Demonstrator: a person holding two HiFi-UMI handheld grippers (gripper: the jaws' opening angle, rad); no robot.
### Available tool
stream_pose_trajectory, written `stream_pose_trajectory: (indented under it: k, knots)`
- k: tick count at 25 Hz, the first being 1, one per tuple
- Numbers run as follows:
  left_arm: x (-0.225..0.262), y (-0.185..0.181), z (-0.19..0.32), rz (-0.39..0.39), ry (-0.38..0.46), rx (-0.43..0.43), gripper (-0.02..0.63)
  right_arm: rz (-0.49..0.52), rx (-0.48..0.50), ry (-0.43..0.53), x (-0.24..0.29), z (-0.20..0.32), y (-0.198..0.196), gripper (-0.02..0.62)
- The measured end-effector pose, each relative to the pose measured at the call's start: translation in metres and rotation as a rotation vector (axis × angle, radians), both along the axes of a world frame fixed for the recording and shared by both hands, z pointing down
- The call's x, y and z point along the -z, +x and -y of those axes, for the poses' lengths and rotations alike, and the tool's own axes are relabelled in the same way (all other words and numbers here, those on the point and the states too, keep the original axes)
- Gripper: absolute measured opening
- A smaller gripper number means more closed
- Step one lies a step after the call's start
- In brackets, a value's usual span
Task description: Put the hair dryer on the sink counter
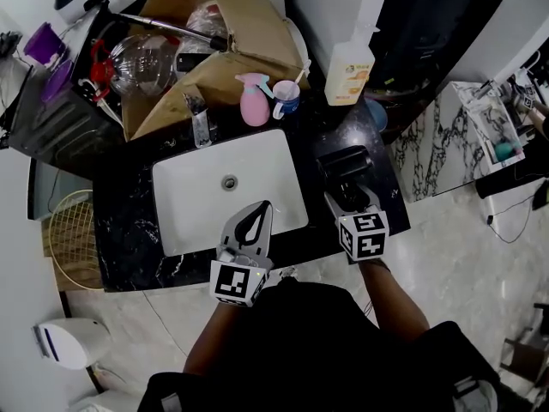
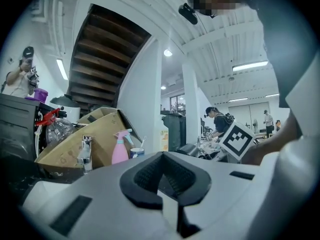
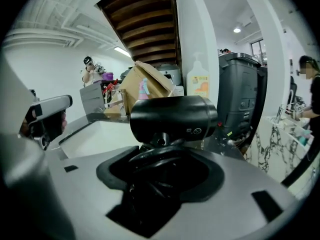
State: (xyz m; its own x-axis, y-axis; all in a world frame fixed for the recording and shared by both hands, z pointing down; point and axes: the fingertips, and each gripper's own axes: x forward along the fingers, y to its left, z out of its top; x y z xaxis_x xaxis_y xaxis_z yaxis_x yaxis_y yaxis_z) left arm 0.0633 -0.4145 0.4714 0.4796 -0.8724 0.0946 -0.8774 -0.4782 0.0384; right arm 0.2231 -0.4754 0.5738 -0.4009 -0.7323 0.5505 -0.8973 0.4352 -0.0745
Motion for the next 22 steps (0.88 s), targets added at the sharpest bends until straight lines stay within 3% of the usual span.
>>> stream_pose_trajectory:
  k: [11, 22]
  knots:
    - [0.003, -0.034, 0.018, -0.023, 0.015, 0.029, -0.003, -0.075, 0.054, -0.174, -0.041, 0.042, -0.023, 0.253]
    - [-0.009, -0.041, 0.033, -0.024, -0.027, 0.004, -0.003, -0.104, 0.044, -0.262, -0.068, 0.056, -0.023, 0.256]
